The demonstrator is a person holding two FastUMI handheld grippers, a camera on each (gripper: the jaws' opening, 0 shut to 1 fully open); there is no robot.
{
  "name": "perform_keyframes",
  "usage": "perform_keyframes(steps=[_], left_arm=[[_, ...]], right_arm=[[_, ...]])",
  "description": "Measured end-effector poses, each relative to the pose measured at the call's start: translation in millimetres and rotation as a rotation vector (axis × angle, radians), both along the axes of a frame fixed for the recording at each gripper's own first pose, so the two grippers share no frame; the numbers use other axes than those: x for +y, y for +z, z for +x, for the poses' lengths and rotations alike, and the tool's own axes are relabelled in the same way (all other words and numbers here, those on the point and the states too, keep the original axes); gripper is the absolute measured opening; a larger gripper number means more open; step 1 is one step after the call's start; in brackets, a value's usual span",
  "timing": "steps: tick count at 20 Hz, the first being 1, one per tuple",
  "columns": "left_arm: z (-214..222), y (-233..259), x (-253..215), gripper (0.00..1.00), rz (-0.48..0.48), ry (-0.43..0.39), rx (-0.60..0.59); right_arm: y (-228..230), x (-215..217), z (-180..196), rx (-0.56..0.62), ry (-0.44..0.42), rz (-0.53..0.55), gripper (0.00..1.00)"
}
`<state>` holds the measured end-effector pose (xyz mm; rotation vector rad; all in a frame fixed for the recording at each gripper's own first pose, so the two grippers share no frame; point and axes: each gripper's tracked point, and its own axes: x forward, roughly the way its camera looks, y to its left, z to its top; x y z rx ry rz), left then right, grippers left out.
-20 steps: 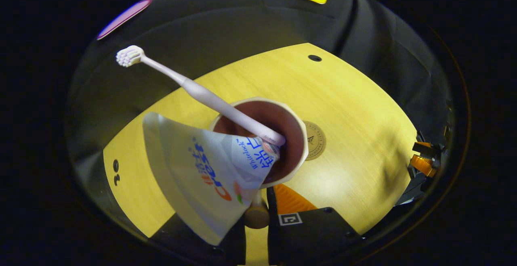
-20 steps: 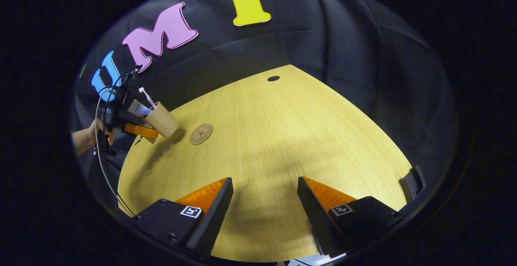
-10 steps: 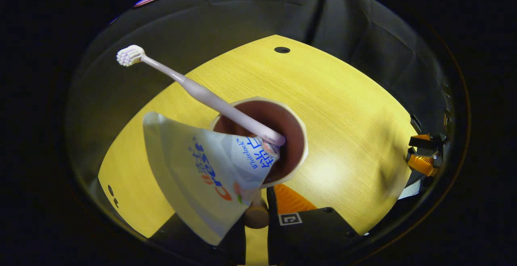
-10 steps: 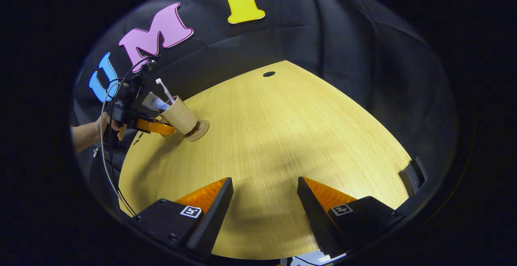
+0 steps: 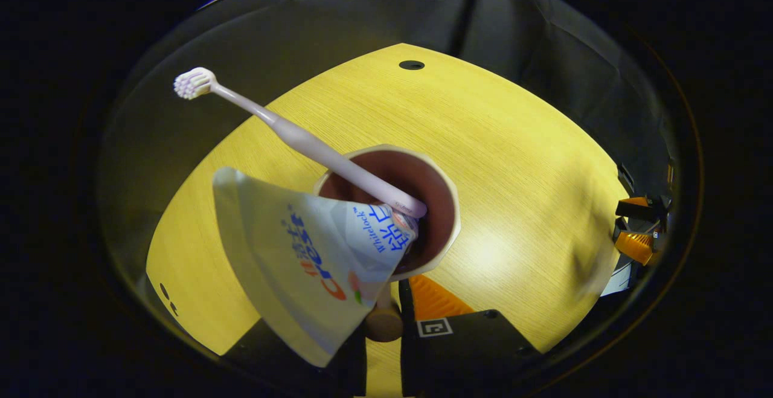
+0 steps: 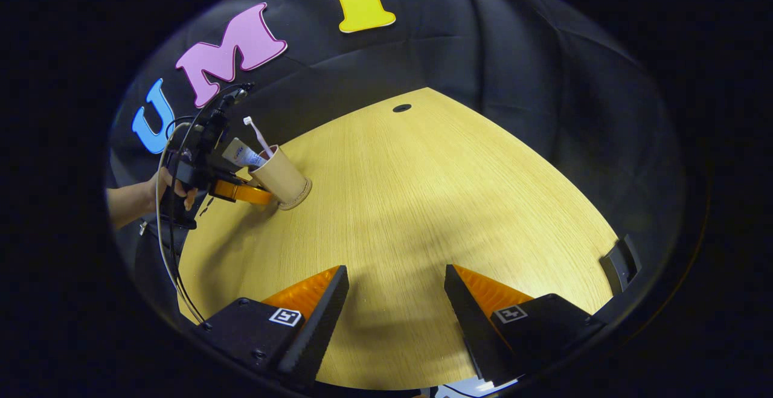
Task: Put the toothbrush and toothpaste on the desktop into the cup, then pick up the cup and place it on the coaster on the desktop.
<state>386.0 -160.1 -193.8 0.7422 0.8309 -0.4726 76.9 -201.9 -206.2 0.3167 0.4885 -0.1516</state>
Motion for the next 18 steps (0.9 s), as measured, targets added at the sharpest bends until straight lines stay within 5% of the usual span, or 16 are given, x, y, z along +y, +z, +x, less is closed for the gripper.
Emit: perform_keyframes(steps=[4, 8, 10, 18], left_arm=[[1, 8, 1, 0.29, 0.002, 0.013, -0.03], [-12, 26, 1, 0.62, -0.083, 0.059, -0.056], [-22, 39, 6, 0.98, -0.151, 0.096, -0.086], [-112, 109, 77, 1.0, -0.415, 0.284, -0.347]], right_arm=[[1, 2, 2, -0.003, 0.009, 0.0, 0.98], [8, 8, 7, -0.017, 0.022, -0.005, 0.98], [16, 12, 8, -0.034, 0.028, -0.011, 0.98], [58, 55, -2, -0.105, 0.1, -0.062, 0.98]])
